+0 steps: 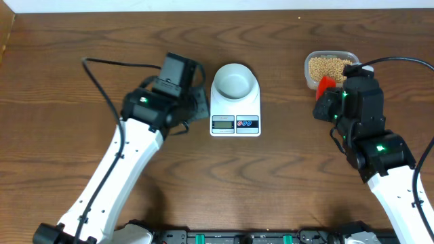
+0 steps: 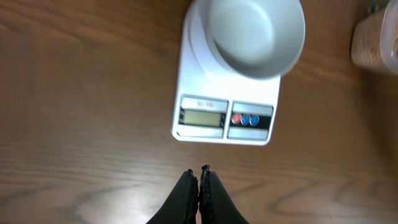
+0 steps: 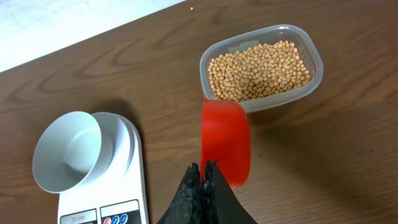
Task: Scoop item into bowl and weigh 50g on scale
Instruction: 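Move the left gripper forward over the scale's button panel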
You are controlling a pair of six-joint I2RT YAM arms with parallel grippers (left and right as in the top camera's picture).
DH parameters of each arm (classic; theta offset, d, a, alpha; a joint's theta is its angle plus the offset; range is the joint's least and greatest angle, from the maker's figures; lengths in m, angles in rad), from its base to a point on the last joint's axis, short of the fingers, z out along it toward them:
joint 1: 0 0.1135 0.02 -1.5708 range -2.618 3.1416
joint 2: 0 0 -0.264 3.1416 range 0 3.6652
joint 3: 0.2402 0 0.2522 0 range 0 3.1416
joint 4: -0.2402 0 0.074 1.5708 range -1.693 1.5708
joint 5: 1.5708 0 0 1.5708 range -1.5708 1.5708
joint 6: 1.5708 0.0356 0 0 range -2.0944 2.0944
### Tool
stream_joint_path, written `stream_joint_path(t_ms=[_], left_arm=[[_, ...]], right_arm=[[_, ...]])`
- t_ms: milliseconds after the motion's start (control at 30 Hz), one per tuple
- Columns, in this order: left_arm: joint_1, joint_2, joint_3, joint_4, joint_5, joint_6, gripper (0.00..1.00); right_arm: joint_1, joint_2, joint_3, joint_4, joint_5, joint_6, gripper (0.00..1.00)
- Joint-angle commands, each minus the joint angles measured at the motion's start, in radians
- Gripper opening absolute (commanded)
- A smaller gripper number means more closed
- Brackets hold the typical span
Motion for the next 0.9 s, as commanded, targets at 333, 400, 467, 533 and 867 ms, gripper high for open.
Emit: stream_joint_path(t_ms=[333,400,467,533,867], left_arm=[[-0.208,0.132,-0.045,0.013,-0.090,-0.164,0.07],[-0.230,0.166,-0.045,0.026,-0.095,-0.163,0.07],[-0.251,0.207,-0.045,0.047,-0.119,-0.163,0.07],[-0.269,0.245,-0.045,0.061,-0.140,-0.163,0.07],[-0.301,0.348,-0.045,0.124,-0.251,-0.178,0.07]], right_arm=[[-0.007,-0.009,0.015,-0.005,0.015,0.018,0.01],[-0.007,-0.009,0.014,-0.004,0.015,0.018,0.01],[-0.007,-0.009,0.012,-0.004,0.014,0.019,0.01],[-0.007,-0.009,0.012,-0.005,0.015,0.018,0.01],[-0.007,0.009,0.011,-0.012,0.015,0.018,0.01]])
